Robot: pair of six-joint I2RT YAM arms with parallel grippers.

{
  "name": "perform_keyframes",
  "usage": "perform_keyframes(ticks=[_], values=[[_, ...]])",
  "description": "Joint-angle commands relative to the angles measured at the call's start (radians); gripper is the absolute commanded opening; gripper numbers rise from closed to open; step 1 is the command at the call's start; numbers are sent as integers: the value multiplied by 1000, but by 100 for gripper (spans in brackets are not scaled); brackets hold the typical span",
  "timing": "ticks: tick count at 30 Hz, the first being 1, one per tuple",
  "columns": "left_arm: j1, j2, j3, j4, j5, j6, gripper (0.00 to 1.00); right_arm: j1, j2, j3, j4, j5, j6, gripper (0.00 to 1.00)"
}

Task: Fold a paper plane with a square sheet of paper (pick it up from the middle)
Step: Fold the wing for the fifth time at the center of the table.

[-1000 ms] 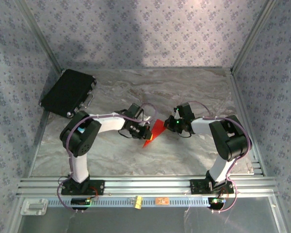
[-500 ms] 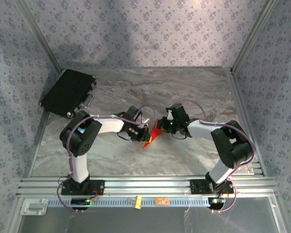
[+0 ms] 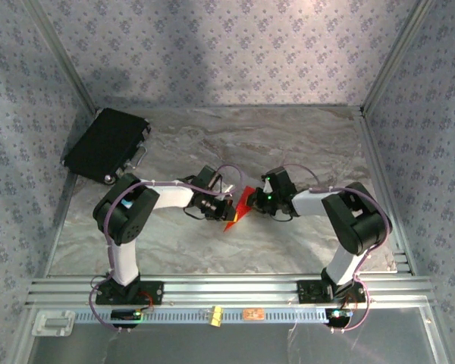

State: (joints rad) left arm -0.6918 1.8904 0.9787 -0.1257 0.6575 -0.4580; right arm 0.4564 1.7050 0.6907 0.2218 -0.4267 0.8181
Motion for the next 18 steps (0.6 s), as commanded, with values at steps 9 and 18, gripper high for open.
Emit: perform_keyframes(ticks=[9,18], values=[[-2,33,-32,-78,-52,0,0,-253,-20,9,-22,-13,-58,11],[-3,23,-33,-73,-53,-6,0,-175,-218,-13,-156,59,-87,14]])
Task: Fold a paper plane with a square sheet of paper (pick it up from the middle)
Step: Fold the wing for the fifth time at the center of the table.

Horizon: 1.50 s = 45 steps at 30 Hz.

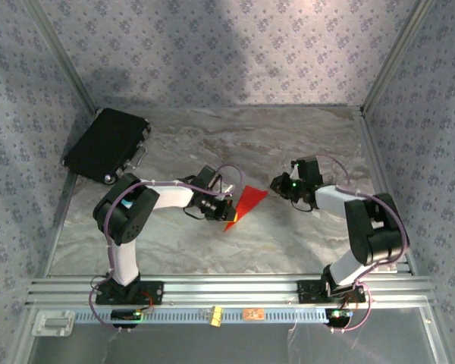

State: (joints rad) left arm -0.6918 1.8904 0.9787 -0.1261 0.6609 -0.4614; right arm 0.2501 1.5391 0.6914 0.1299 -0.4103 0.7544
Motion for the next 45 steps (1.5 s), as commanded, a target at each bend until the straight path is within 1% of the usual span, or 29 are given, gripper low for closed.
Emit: perform_keyframes(ticks=[1,9,12,18,22,23,26,28,38,45], values=[[-3,17,-35,-72,-58,-8,0,48,-67,-32,-58,47,-9,14],[-4,-60,-56,-23,-49,-36,1,176,-167,-125,-63,122,62,17],[-8,-96,-51,-16,-51,-39,4,206,-177,-157,-48,138,90,18],[-5,-194,-38,-45,-106,-29,13,262,-162,-169,-23,155,117,18],[17,-239,-21,-97,-160,1,19,280,-161,-162,-24,172,123,19],[28,-241,-20,-99,-157,1,20,281,-162,-161,-26,173,123,19],[69,-241,-23,-98,-151,-3,26,282,-166,-160,-37,173,122,19],[93,-221,-17,-93,-118,3,29,286,-172,-165,-34,175,126,20],[108,-111,33,-104,-33,23,32,310,-169,-161,-22,193,142,21],[104,-68,50,-104,-9,29,32,321,-157,-155,-23,196,143,21]])
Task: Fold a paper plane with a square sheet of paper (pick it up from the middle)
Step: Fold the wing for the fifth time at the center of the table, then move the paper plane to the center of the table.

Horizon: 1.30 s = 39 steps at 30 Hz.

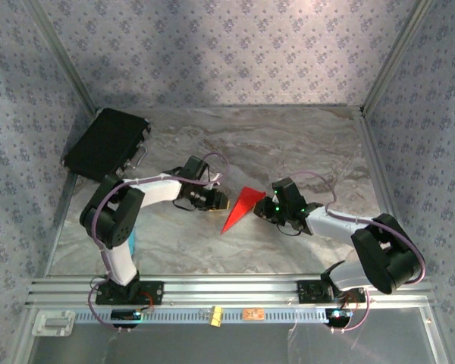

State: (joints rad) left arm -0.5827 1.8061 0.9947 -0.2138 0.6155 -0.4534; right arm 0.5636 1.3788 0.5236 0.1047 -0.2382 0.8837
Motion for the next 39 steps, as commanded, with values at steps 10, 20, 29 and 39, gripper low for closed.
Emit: perform_keyframes(ticks=[10,20,29,39], values=[[-34,66,53,-14,30,14,31,22,27,27,3,25,18,21],[-57,81,58,-4,39,7,31,35,66,40,15,13,19,21],[-73,81,57,0,41,1,34,44,104,56,2,14,23,21],[-78,90,53,-18,46,15,36,50,130,64,23,-4,20,21]])
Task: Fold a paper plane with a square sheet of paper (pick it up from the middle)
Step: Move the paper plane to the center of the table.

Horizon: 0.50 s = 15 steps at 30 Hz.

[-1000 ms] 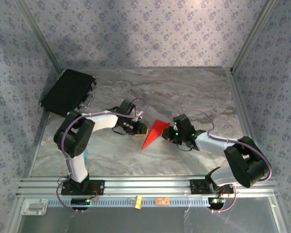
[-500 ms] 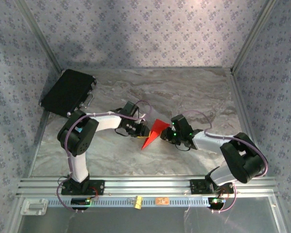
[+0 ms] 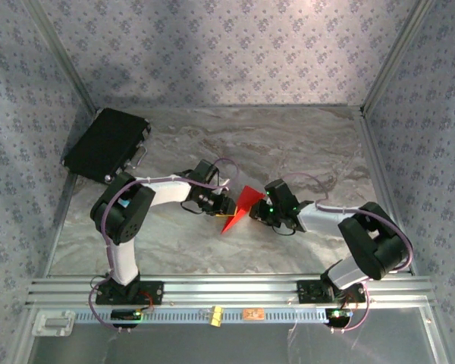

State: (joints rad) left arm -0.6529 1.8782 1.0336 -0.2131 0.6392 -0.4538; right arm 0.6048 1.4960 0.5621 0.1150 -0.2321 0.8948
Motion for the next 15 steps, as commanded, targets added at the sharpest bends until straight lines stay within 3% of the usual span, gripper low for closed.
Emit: perform_keyframes(ticks=[1,15], values=[[-8,19,14,-18,26,15,36,10,16,25,15,-10,11,21],[-16,19,26,-28,89,14,33,10,38,16,33,-8,18,19]])
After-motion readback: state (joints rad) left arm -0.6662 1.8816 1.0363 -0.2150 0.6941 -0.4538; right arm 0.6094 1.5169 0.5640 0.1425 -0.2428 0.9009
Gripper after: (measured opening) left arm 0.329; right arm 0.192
